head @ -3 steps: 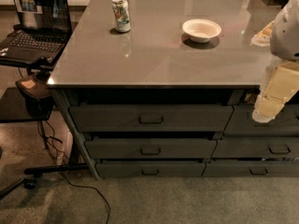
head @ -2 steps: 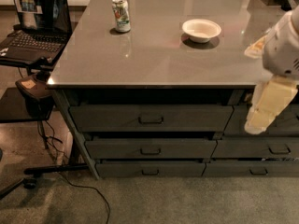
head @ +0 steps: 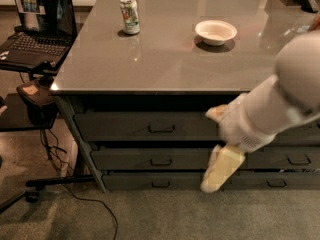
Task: Open middle drawer
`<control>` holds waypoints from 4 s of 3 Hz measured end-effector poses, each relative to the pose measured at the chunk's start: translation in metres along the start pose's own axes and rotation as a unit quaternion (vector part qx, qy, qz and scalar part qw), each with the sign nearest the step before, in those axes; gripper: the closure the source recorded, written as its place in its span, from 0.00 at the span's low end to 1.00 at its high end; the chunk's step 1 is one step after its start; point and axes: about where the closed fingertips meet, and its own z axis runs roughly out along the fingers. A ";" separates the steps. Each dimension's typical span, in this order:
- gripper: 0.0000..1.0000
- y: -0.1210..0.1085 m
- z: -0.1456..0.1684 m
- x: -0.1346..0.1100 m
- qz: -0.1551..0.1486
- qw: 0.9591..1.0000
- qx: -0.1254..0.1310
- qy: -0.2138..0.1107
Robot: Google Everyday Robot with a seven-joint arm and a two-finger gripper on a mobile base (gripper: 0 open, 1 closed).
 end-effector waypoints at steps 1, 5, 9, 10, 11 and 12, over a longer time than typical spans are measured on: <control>0.00 0.038 0.120 0.003 0.022 0.998 -0.056 -0.031; 0.00 -0.038 0.114 0.017 0.015 0.989 0.103 -0.106; 0.00 -0.042 0.199 0.070 0.063 0.983 0.082 -0.155; 0.00 -0.043 0.267 0.096 0.108 0.980 0.058 -0.156; 0.00 -0.037 0.278 0.098 0.114 0.979 0.049 -0.159; 0.00 -0.041 0.285 0.104 0.121 0.978 0.056 -0.163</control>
Offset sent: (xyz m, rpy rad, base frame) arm -0.0112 0.0483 -0.0802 0.0744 0.0913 0.0275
